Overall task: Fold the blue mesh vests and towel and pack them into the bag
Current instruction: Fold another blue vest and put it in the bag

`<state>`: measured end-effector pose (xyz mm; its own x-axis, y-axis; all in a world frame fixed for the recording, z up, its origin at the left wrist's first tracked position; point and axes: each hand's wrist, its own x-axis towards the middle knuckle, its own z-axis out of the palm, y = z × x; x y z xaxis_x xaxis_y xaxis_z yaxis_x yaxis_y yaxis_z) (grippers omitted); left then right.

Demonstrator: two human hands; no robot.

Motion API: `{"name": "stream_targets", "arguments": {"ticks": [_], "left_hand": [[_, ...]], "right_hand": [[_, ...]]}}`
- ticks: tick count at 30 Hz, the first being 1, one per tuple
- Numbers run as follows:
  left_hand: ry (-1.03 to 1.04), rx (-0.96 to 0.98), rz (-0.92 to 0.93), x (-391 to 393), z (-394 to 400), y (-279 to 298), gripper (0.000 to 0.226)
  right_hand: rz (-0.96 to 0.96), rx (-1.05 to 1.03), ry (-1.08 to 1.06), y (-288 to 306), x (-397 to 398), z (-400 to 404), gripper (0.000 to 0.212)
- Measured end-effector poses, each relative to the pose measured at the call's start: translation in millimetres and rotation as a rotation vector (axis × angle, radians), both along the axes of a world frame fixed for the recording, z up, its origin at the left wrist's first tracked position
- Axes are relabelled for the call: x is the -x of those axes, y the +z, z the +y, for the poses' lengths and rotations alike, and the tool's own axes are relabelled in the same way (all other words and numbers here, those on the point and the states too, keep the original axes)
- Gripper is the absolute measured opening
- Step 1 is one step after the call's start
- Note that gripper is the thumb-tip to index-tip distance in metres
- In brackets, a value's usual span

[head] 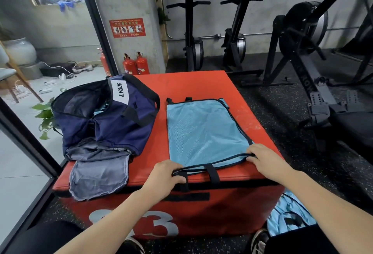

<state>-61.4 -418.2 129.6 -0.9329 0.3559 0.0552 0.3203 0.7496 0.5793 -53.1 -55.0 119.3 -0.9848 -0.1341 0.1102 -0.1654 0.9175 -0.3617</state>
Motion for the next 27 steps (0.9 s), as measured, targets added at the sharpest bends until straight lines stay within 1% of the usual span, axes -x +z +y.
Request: {"name": "stream_targets", "arguments": {"ticks": [2, 4, 6, 7, 8, 10, 14, 16, 22, 24, 27], "left_hand": [[0.004, 0.053, 0.019, -3, 0, 2, 0.019], [0.017, 0.096, 0.085, -3, -4, 3, 0.018], [0.027, 0.007, 0.092, -5, -9, 11, 0.015], [0.038, -0.055, 0.067, -6, -10, 18, 0.009], [0.044, -0.092, 0.038, -8, -12, 25, 0.003], [0.050, -0.123, 0.012, -8, -14, 34, 0.011], [0.062, -0.155, 0.017, -4, -17, 42, 0.011], [0.082, -0.154, 0.046, 3, -16, 46, 0.011], [0.168, -0.194, 0.055, 50, -6, 54, 0.008], [0.180, -0.202, 0.055, 71, 1, 54, 0.011], [0.195, -0.185, 0.057, 102, 11, 51, 0.015]], "right_hand": [[-0.015, 0.016, 0.002, 3, 0, -2, 0.012], [0.010, 0.094, 0.007, 6, -3, -3, 0.007], [0.013, 0.193, -0.022, 14, -7, -5, 0.010], [0.000, 0.220, -0.037, 19, -9, -7, 0.009], [-0.017, 0.233, -0.043, 25, -11, -8, 0.014], [-0.050, 0.263, -0.043, 35, -12, -9, 0.023], [-0.092, 0.377, -0.058, 50, -13, -9, 0.012], [-0.098, 0.402, -0.084, 53, -8, -10, 0.010], [-0.085, 0.389, -0.126, 60, 27, -11, 0.014], [-0.076, 0.393, -0.148, 61, 43, -9, 0.016], [-0.076, 0.409, -0.171, 61, 65, -5, 0.013]]}}
